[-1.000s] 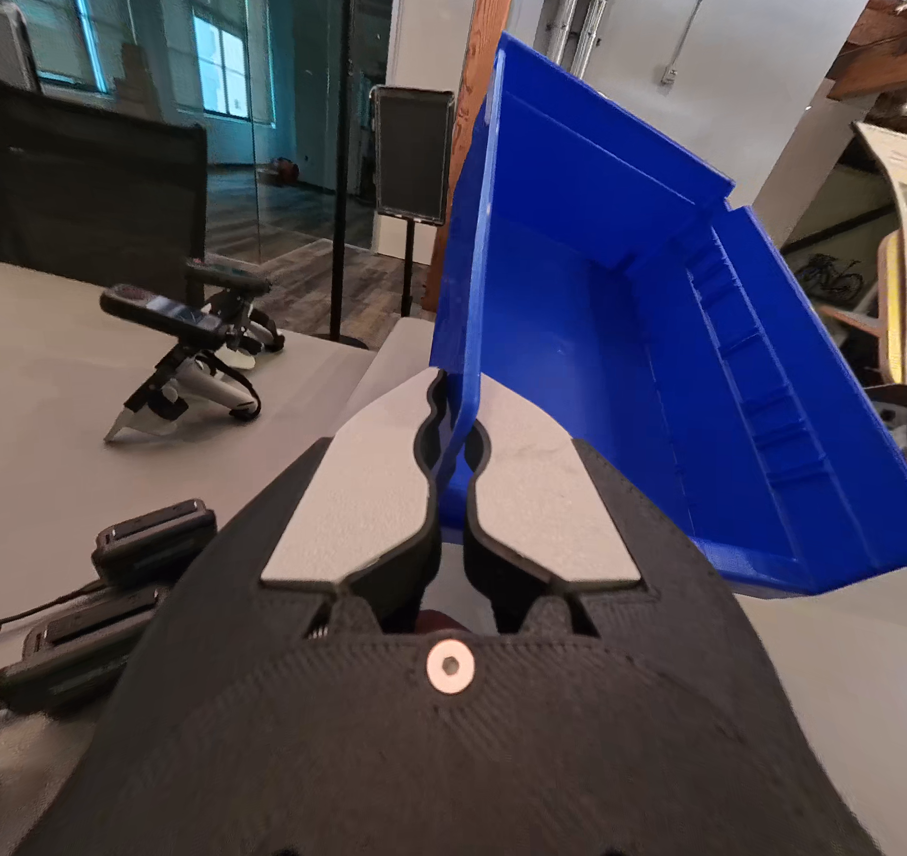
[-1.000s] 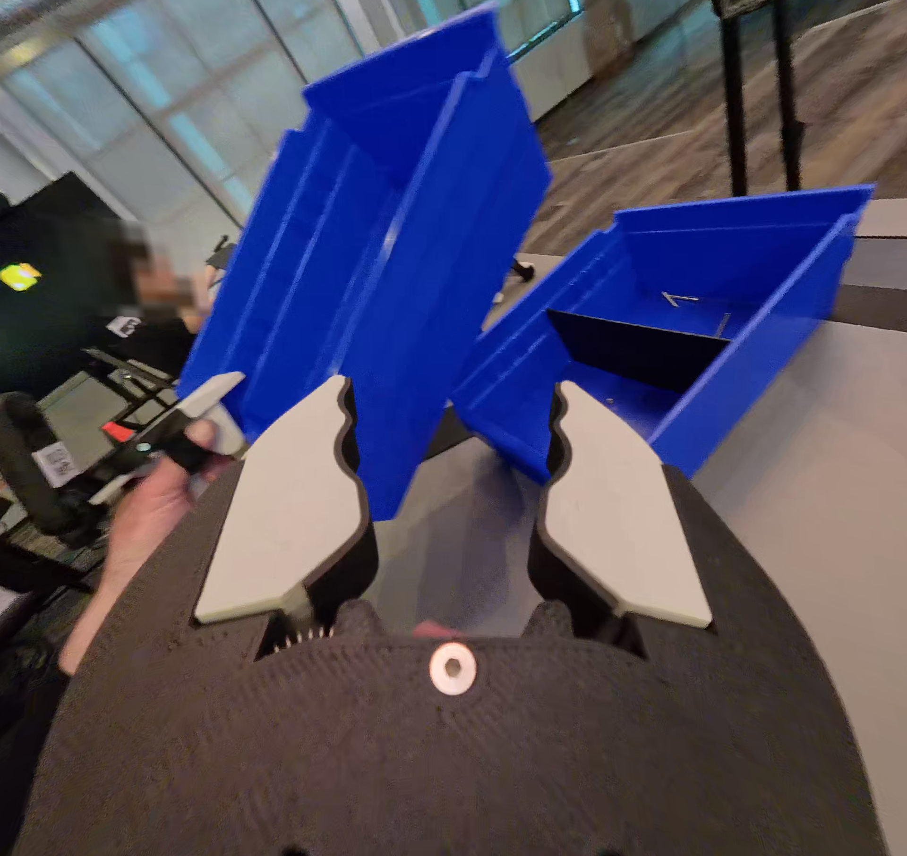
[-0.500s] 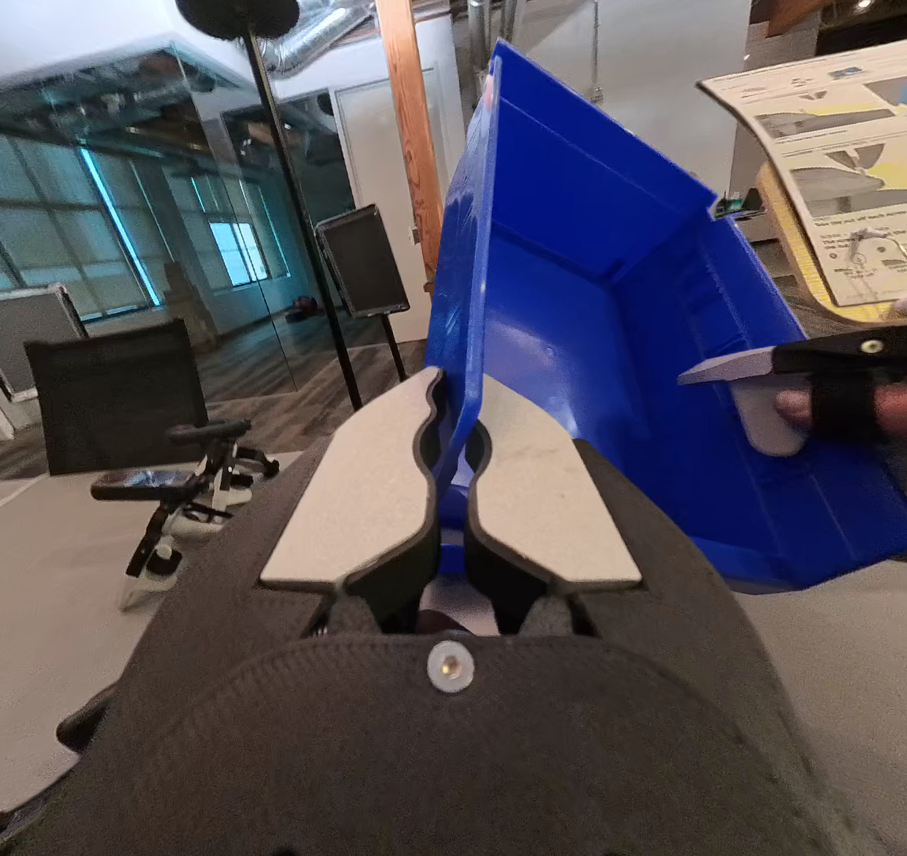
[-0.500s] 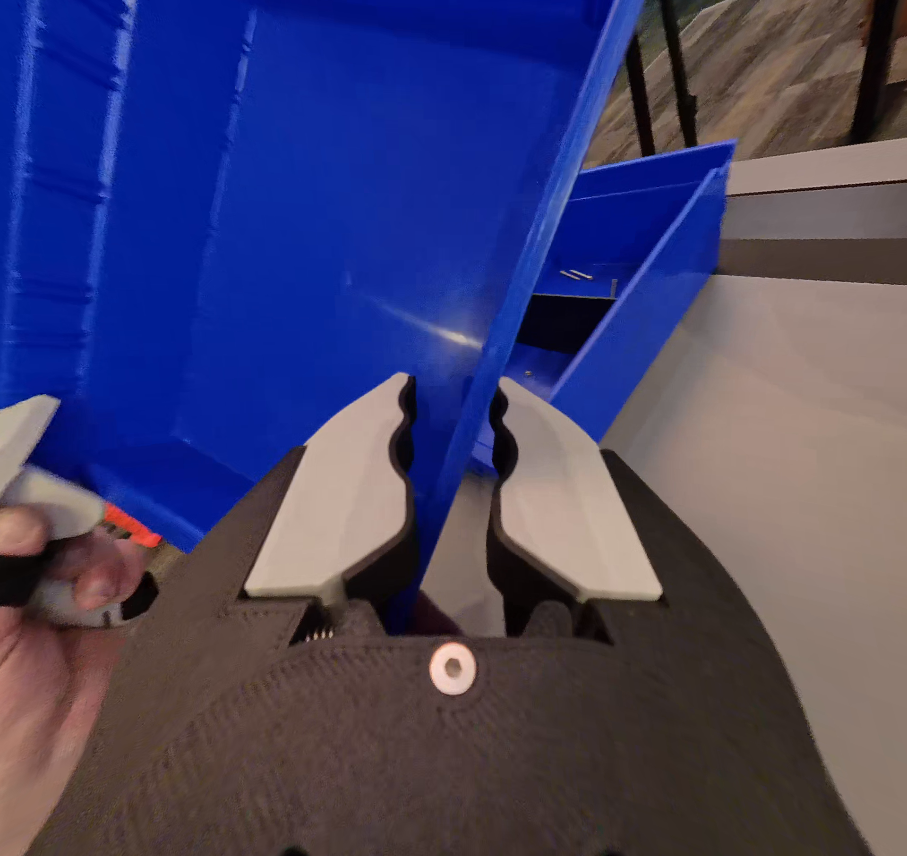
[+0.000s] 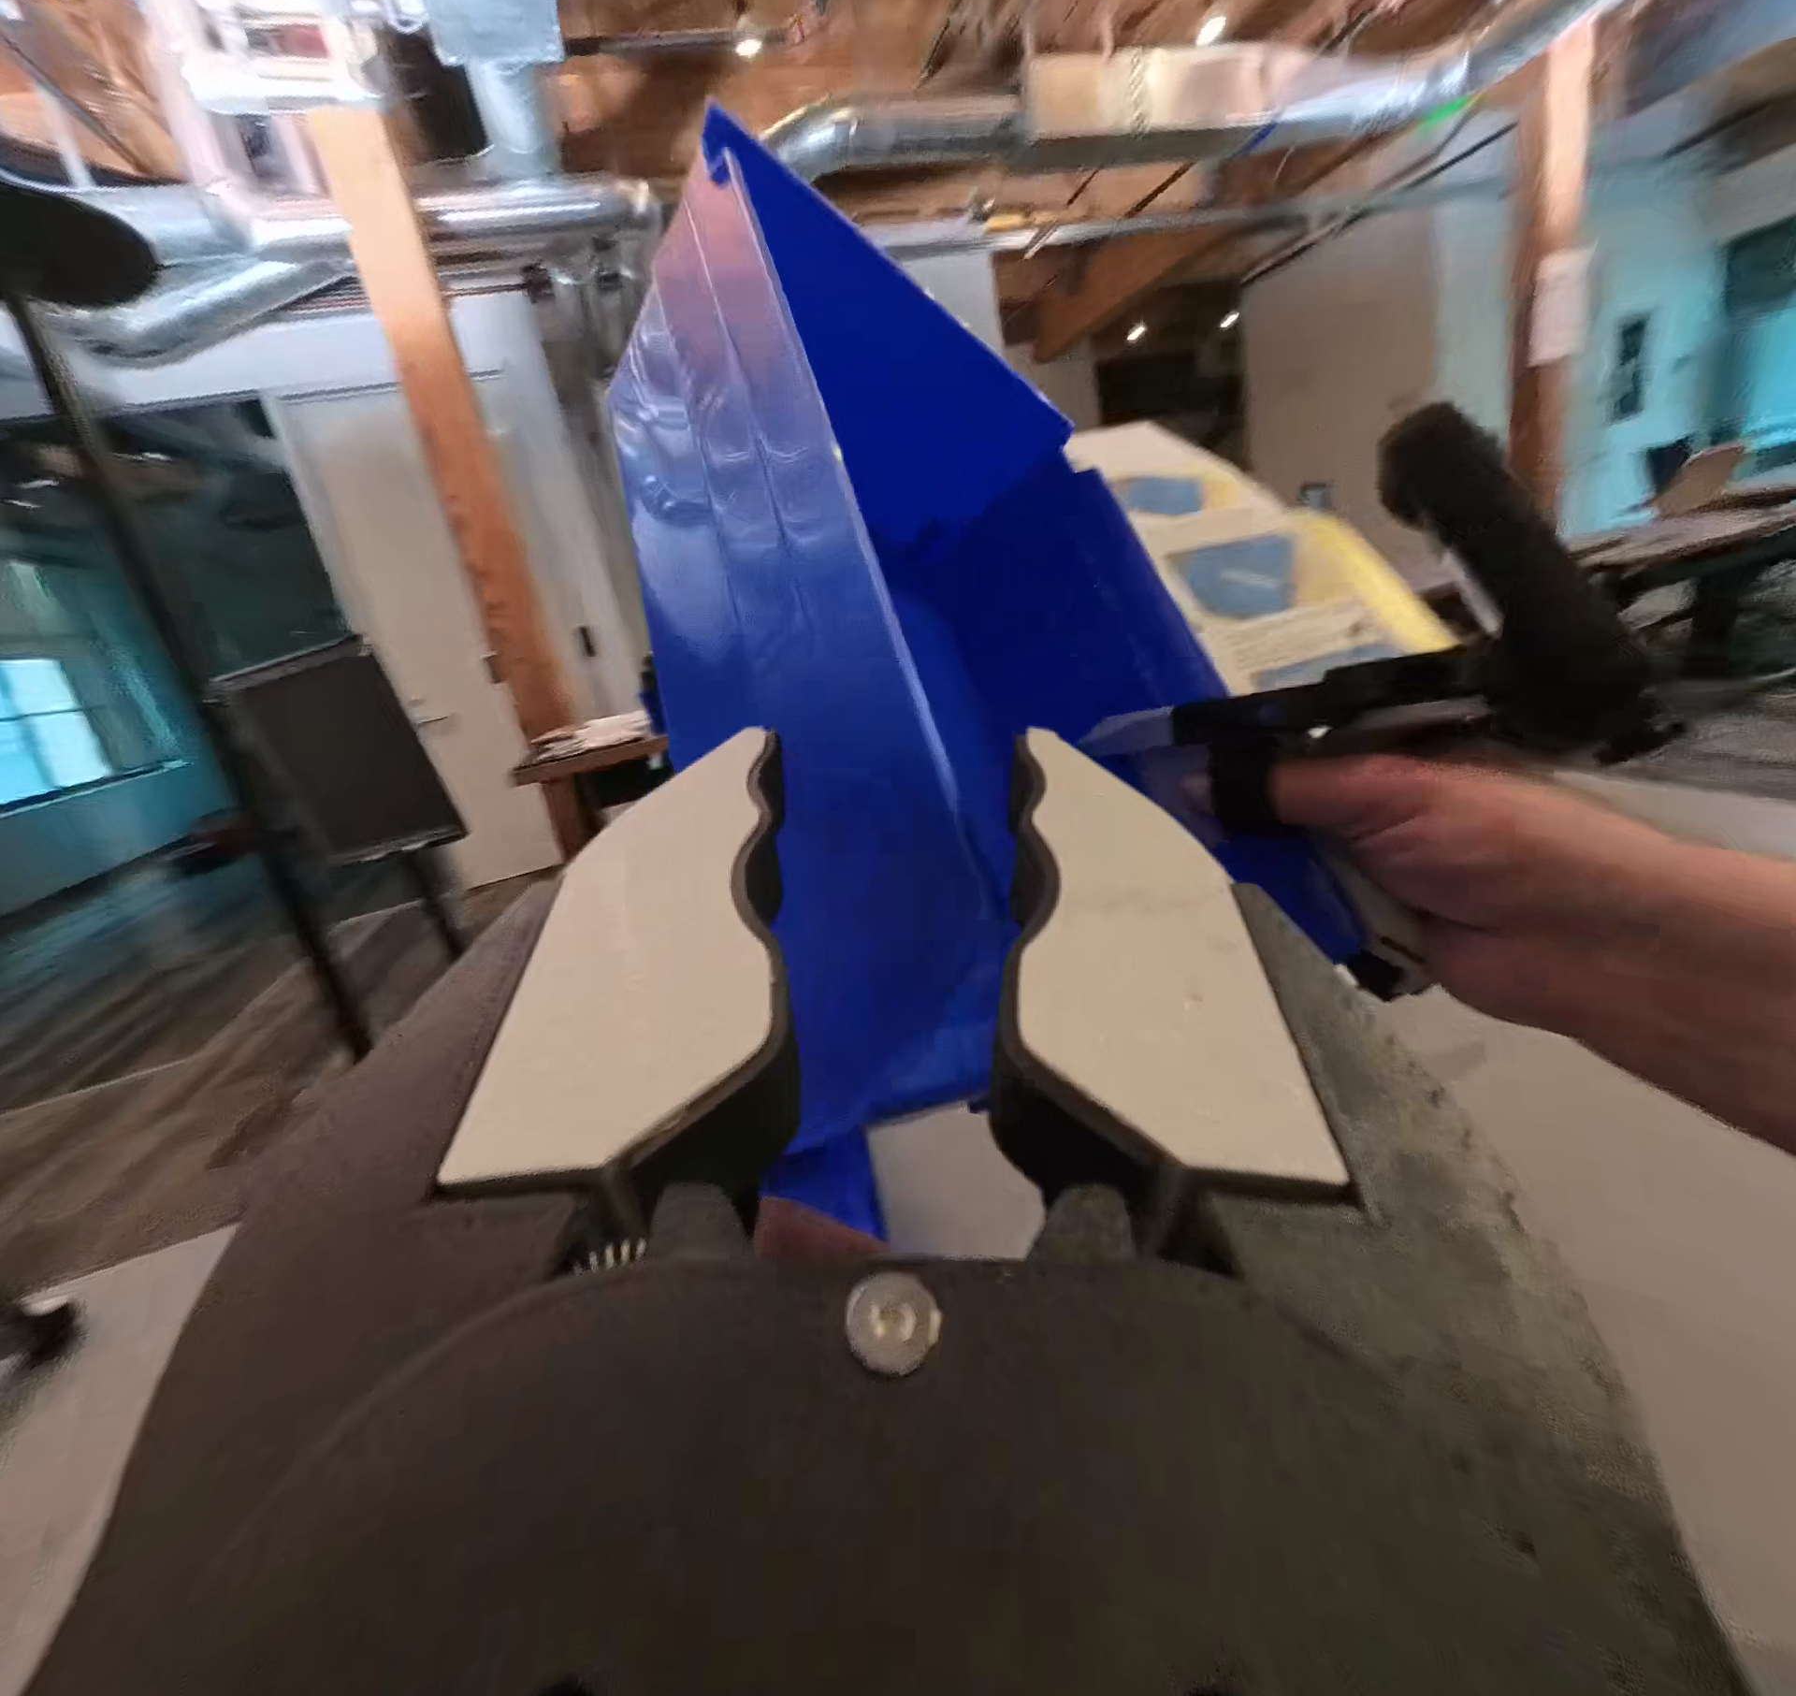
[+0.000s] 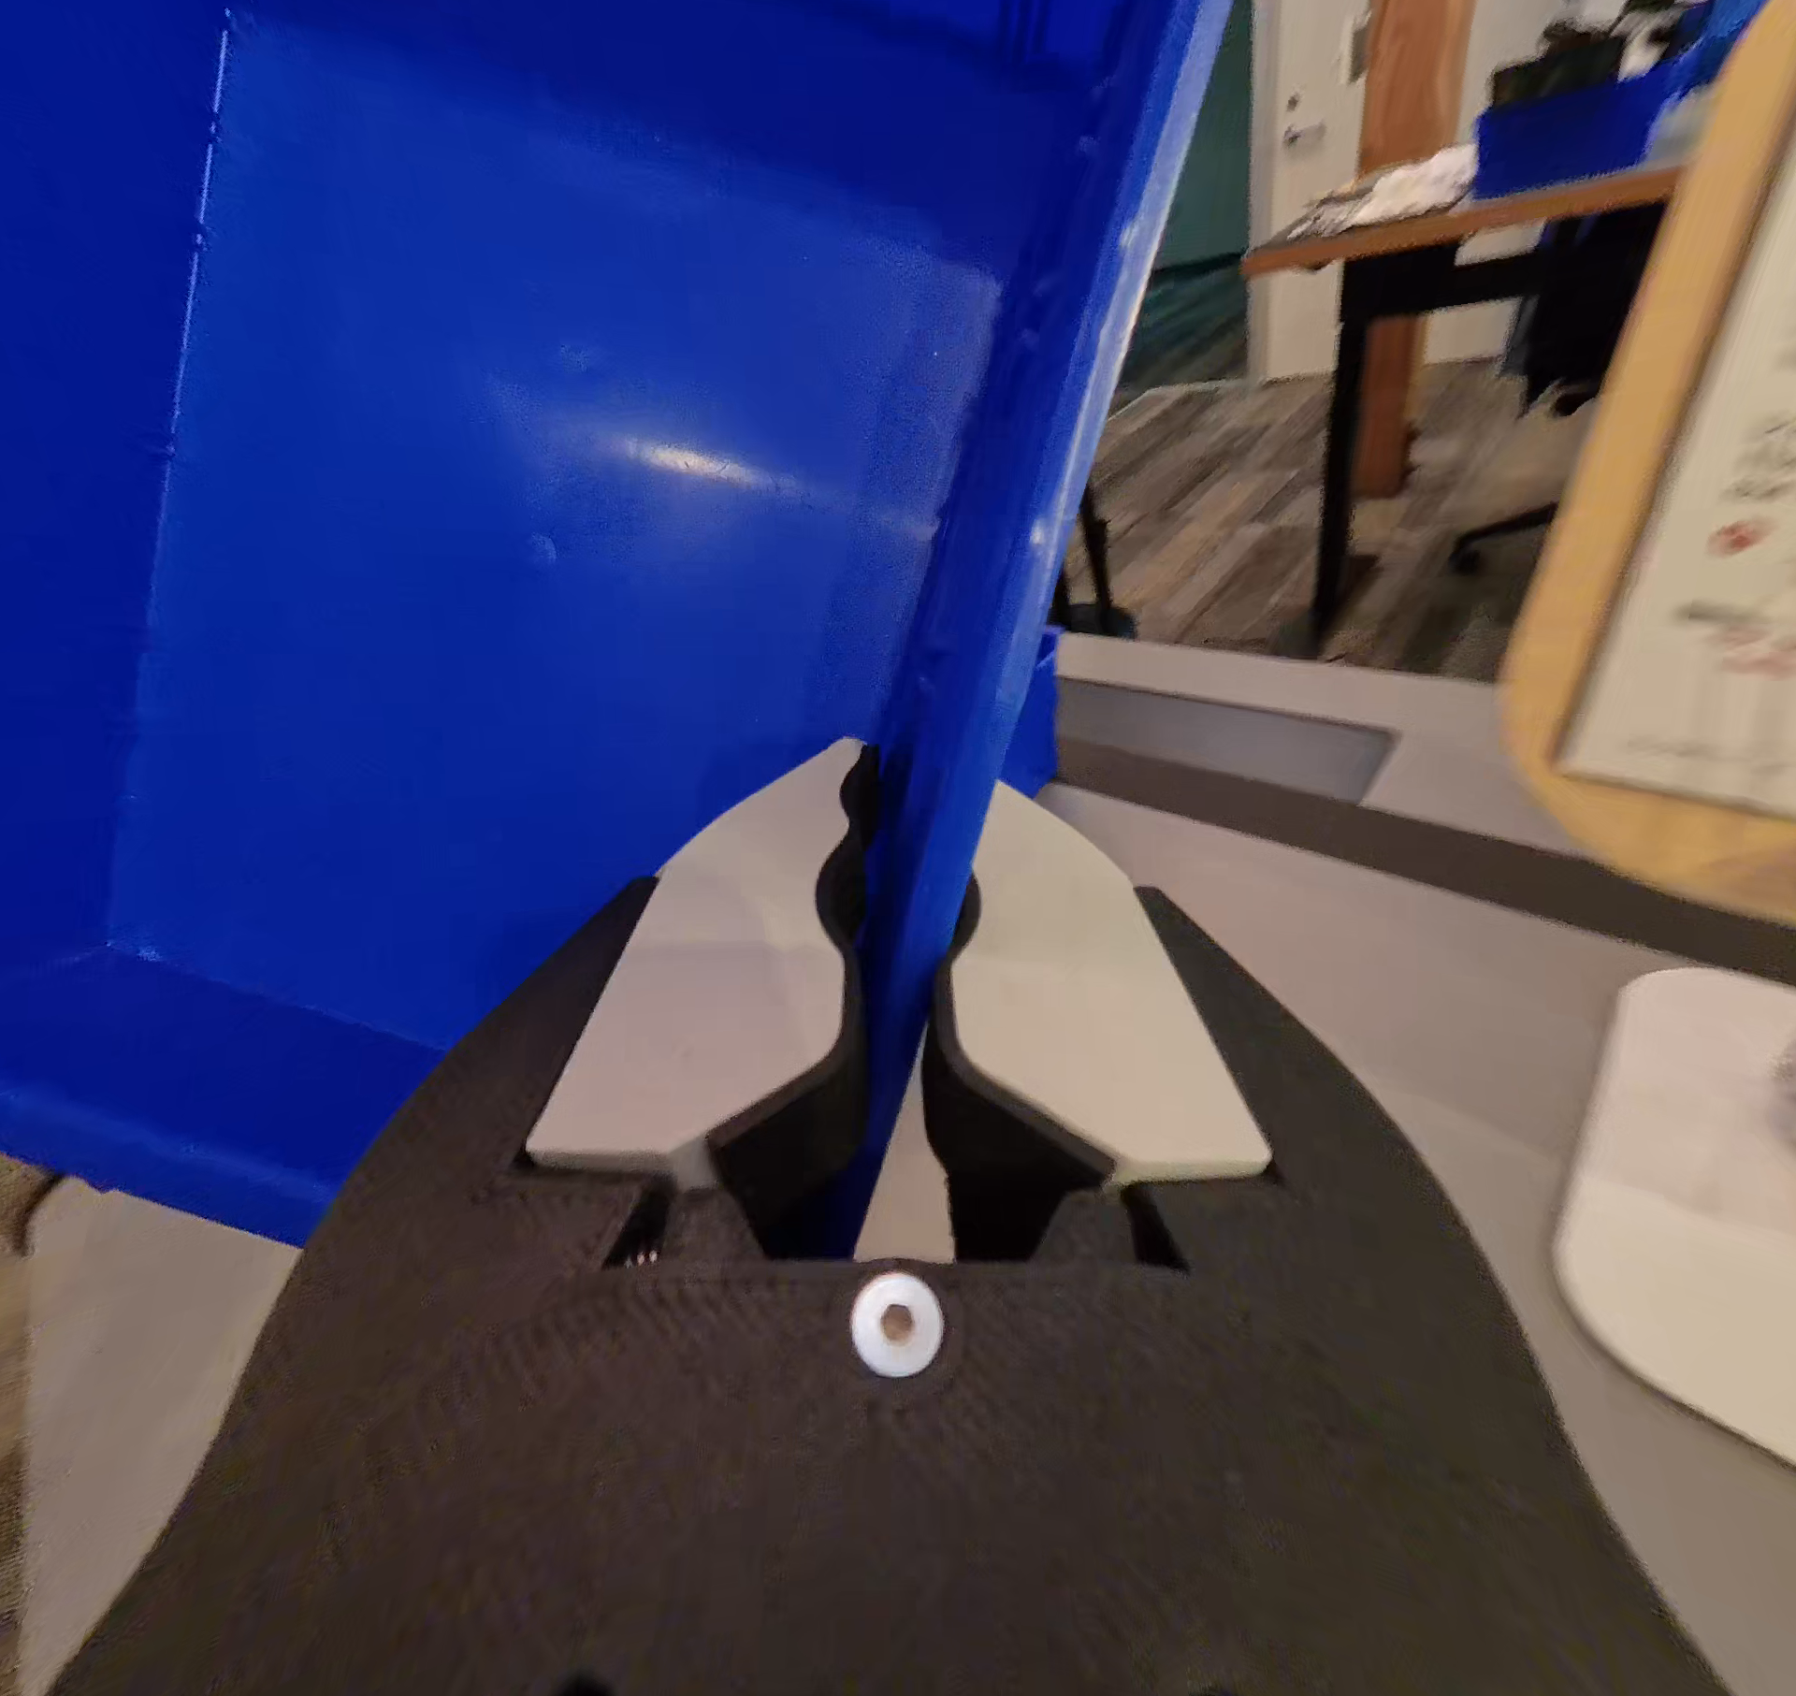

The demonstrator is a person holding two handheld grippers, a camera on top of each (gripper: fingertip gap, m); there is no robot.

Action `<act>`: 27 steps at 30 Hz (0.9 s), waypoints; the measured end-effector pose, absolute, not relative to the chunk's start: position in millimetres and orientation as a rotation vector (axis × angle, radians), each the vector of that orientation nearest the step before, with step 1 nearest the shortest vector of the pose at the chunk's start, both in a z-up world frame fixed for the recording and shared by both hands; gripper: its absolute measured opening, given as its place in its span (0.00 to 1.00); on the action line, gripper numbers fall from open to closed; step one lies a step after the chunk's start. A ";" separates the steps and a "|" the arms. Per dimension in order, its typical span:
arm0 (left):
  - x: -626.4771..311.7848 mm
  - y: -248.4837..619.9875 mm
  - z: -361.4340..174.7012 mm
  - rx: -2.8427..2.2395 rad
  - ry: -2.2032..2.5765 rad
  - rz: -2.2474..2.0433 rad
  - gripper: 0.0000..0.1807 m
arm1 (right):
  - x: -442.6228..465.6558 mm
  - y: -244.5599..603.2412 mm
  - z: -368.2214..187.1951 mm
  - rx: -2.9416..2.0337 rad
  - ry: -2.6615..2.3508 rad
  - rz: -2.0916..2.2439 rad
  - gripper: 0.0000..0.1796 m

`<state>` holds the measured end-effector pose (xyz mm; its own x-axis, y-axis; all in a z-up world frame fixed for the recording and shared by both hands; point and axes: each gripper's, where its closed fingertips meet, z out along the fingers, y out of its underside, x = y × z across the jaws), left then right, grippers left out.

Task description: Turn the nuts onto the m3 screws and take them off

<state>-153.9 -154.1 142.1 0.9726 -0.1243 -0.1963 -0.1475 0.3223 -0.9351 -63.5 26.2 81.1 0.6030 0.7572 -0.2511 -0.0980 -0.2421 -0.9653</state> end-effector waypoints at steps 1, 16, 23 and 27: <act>-150.1 -155.3 148.4 -1.244 0.255 -0.031 0.28 | -52.5 28.6 86.8 -1.615 -0.562 0.860 0.04; -339.7 -107.8 48.1 -1.647 -0.001 0.152 0.33 | 240.0 40.6 149.9 -1.577 -0.438 0.469 0.04; -379.5 -69.9 -11.5 -1.818 -0.072 0.031 0.32 | 406.4 38.3 126.3 -1.702 -0.358 0.200 0.04; -387.9 -56.6 -20.2 -1.874 -0.058 0.089 0.36 | 475.9 51.8 99.2 -1.816 -0.322 0.126 0.04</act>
